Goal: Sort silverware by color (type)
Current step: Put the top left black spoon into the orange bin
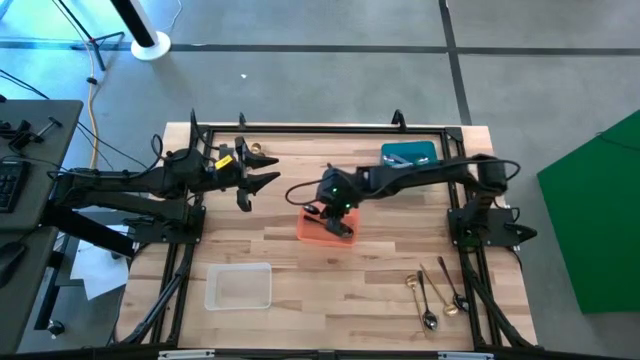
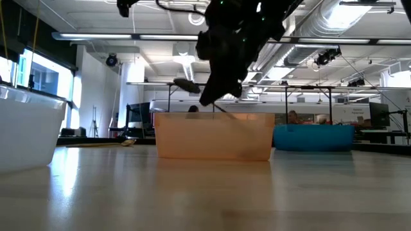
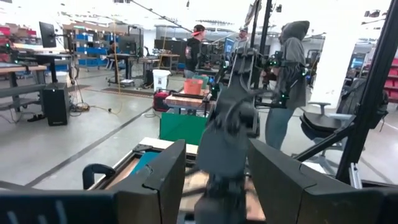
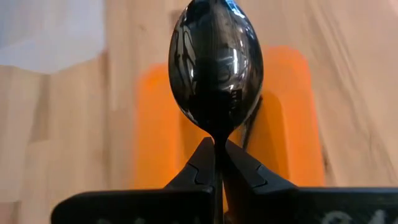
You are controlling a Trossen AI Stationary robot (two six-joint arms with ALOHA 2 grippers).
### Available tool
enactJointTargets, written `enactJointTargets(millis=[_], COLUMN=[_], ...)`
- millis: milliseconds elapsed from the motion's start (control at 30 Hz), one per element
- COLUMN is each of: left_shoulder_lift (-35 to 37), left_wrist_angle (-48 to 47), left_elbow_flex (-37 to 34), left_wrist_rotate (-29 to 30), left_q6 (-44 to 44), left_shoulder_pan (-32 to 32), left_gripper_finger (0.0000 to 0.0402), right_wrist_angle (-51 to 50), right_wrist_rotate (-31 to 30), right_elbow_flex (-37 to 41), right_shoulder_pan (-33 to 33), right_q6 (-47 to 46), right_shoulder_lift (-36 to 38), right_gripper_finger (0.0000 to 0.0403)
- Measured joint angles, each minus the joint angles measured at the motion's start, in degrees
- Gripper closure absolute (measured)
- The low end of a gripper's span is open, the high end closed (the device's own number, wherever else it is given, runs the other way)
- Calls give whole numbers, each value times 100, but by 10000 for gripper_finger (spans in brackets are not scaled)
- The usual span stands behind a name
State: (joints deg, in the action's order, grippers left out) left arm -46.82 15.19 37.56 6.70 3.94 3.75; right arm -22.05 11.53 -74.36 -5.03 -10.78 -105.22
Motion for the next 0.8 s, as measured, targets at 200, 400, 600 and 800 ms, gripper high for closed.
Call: enactJointTargets(millis=[200,400,600,800], left_shoulder_lift=[1,1,1,1], left_wrist_angle=[142,146,145,145], left_elbow_flex=[0,2,2,2], left_wrist_rotate=[0,0,0,-2], left_q6=[27,28,28,29], left_shoulder_pan=[0,0,0,0], left_gripper_finger=[240,240,240,240], right_wrist_angle=[-49,-77,-109,-136], right_wrist_rotate=[-145,-120,-120,-123], right_elbow_flex=[-25,-27,-26,-15], right_shoulder_pan=[-45,-59,-59,-59], right_q6=[-112,-88,-100,-116], right_shoulder_lift=[-387,-603,-657,-657], right_gripper_finger=[403,403,403,386])
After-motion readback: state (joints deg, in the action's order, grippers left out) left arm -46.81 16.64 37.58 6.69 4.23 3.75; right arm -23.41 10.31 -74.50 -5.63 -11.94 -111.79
